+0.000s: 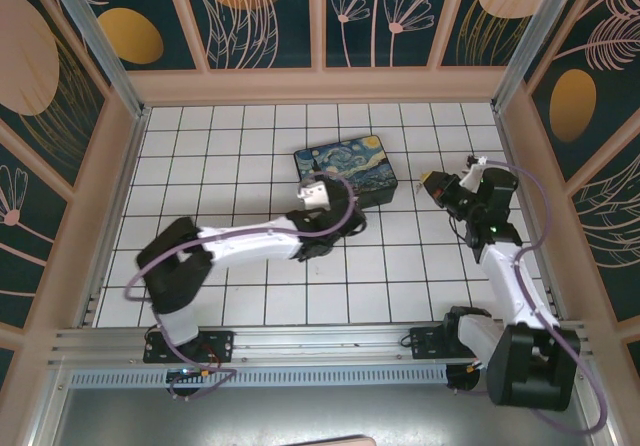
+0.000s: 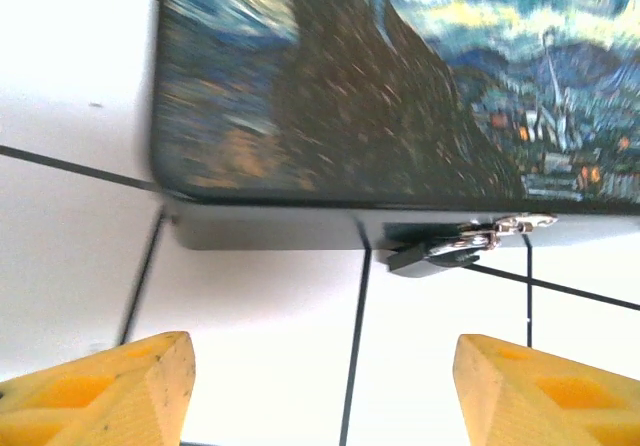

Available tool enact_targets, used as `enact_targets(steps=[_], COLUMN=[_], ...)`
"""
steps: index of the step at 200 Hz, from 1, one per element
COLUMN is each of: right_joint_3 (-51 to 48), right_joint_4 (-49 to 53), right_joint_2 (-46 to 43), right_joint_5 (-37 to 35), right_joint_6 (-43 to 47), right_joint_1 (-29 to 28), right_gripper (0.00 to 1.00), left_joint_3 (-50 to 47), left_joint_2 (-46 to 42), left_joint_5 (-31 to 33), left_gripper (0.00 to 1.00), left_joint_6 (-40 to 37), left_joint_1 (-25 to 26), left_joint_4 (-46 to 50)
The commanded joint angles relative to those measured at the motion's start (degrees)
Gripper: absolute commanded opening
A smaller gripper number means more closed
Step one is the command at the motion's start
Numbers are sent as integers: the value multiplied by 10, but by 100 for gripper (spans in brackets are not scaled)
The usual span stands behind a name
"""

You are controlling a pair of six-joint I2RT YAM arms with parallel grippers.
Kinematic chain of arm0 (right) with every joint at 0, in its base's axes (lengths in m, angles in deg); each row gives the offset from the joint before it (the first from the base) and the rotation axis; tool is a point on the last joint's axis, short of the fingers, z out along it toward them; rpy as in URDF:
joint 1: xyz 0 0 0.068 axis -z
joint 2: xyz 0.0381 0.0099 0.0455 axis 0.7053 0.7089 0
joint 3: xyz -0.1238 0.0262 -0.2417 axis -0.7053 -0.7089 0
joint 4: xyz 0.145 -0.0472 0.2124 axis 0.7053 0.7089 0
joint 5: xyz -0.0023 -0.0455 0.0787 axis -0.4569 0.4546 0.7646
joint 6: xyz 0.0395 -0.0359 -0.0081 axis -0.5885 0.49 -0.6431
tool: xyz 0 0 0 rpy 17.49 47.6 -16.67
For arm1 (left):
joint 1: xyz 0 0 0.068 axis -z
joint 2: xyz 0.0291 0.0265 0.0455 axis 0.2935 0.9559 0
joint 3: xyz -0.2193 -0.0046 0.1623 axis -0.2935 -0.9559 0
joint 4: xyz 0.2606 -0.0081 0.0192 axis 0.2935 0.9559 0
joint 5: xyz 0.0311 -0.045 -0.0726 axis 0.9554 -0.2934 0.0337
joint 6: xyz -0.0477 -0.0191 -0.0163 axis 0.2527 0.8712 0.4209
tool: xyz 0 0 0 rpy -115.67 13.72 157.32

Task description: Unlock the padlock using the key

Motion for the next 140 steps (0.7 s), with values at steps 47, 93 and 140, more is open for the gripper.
enact_targets(steps=[47,93,140], right_joint_3=[78,191,216], right_joint_4=[-186,-131,-108], right_joint_2=[211,348,398], right_joint_5=[-95,-184,-167], right_joint_6=[40,89,89], right_joint_1=[-20,-79,-110], right_gripper=[0,0,0], left_joint_3=[-79,-44,-43], left_joint_2=[-109,-26,-17], left_joint_5=[-185,-246,-269], left_gripper=[69,66,65], left_joint_6=[-108,-118,-133], left_joint_1=[-230,-295,-307], left_joint_4=[-86,-121,-126])
